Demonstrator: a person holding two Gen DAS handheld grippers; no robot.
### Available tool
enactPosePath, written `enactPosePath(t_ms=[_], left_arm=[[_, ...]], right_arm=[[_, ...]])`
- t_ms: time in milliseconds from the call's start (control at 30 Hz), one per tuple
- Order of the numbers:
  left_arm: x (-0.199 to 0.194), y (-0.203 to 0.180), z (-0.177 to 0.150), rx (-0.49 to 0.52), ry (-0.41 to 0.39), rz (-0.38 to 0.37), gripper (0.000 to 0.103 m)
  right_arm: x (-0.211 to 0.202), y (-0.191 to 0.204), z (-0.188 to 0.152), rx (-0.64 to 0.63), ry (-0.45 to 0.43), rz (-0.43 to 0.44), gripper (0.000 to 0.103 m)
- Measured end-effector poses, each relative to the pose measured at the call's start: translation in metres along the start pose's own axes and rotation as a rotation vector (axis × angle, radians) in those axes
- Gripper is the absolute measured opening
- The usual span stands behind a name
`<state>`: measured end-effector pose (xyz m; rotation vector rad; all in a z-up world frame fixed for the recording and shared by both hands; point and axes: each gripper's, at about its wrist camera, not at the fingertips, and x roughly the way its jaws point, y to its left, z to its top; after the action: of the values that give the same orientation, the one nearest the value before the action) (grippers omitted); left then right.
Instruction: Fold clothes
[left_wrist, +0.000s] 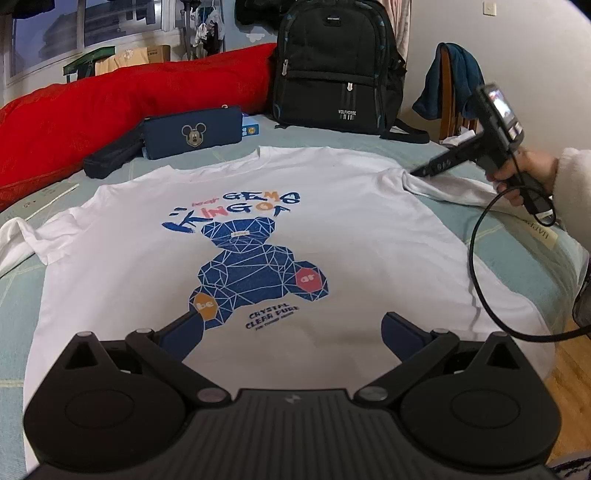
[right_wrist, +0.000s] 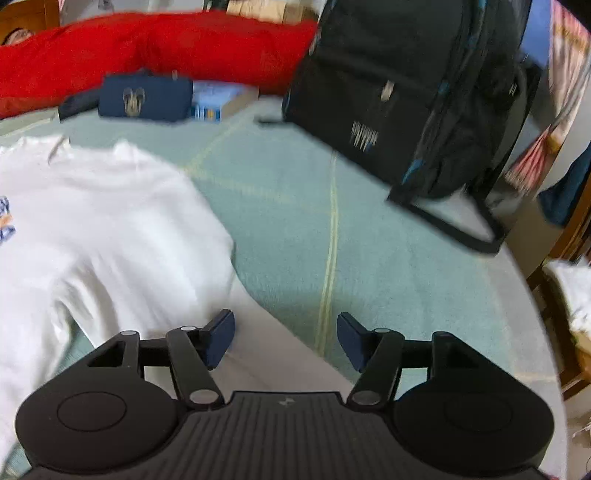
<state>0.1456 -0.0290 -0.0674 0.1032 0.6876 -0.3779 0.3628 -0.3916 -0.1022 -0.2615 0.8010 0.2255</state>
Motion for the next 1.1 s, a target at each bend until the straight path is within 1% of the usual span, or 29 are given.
enactPosePath(t_ms=[33,67,100,167,200,267,300,333,367,433,500,533,567,600,633,700,767,800,867,900,967,1000,1100], left_arm=[[0.0,0.0,0.0,0.001,0.001,0.001,0.102],[0.0,0.0,-0.001,0.003,0.003,0.002,0.102],[0.0,0.0,-0.001,0.004,0.006,0.004,0.102],[0.0,-0.001,0.0,0.003,0.005,0.007,0.102],[0.0,-0.001,0.0,0.001,0.002,0.007,0.102],[-0.003,-0.001,0.0,0.001,-0.003,0.005,0.102],[-0.005,-0.001,0.0,0.003,-0.006,0.005,0.102],[-0.005,-0.001,0.0,0.001,-0.008,0.007,0.102],[-0.006,0.0,0.0,0.0,-0.01,0.01,0.102],[-0.005,0.001,0.0,-0.006,-0.01,0.015,0.102],[-0.003,0.003,0.0,-0.015,-0.006,0.022,0.102],[-0.003,0.003,0.0,-0.017,-0.004,0.022,0.102],[-0.002,0.003,0.0,-0.019,-0.002,0.021,0.102],[-0.002,0.003,-0.001,-0.018,0.002,0.019,0.102],[-0.003,0.003,-0.002,-0.016,0.002,0.02,0.102],[-0.004,0.004,-0.002,-0.011,0.001,0.023,0.102],[-0.007,0.006,-0.002,-0.02,-0.004,0.03,0.102],[-0.008,0.008,-0.002,-0.025,-0.006,0.034,0.102],[-0.01,0.011,-0.002,-0.035,-0.012,0.038,0.102],[-0.011,0.012,-0.002,-0.04,-0.016,0.039,0.102],[-0.01,0.013,-0.002,-0.045,-0.017,0.037,0.102],[-0.009,0.013,-0.001,-0.046,-0.016,0.036,0.102],[-0.009,0.009,-0.002,-0.034,-0.013,0.026,0.102]], right_arm=[[0.0,-0.002,-0.002,0.022,-0.007,0.03,0.043],[-0.003,0.0,-0.002,0.024,-0.019,0.045,0.015],[-0.005,0.001,-0.003,0.021,-0.03,0.052,0.008],[-0.004,0.001,-0.002,0.015,-0.046,0.002,0.007],[-0.001,-0.005,0.001,0.044,-0.042,-0.039,0.007],[0.005,-0.018,0.008,0.11,-0.027,-0.112,0.003],[0.008,-0.024,0.011,0.14,-0.02,-0.144,0.003],[0.007,-0.028,0.012,0.164,-0.017,-0.153,0.004],[0.003,-0.031,0.015,0.202,-0.022,-0.131,0.005],[-0.014,-0.028,0.02,0.26,-0.065,-0.05,0.009],[-0.028,-0.016,0.027,0.278,-0.087,0.036,0.013],[-0.031,-0.01,0.031,0.284,-0.078,0.085,0.015],[-0.028,-0.003,0.036,0.283,-0.059,0.12,0.019],[-0.021,0.004,0.039,0.28,-0.032,0.138,0.023],[-0.013,0.011,0.042,0.275,-0.004,0.151,0.025],[0.011,0.02,0.044,0.264,0.054,0.122,0.027],[0.024,0.019,0.044,0.266,0.032,0.079,0.027],[0.025,0.013,0.048,0.298,0.024,0.038,0.027],[0.019,0.006,0.055,0.327,0.027,-0.077,0.029],[0.013,0.003,0.055,0.328,0.027,-0.082,0.029],[-0.006,0.004,0.051,0.333,0.014,-0.002,0.031],[-0.015,0.006,0.048,0.333,0.008,0.037,0.036],[-0.033,0.016,0.031,0.331,0.021,0.075,0.043]])
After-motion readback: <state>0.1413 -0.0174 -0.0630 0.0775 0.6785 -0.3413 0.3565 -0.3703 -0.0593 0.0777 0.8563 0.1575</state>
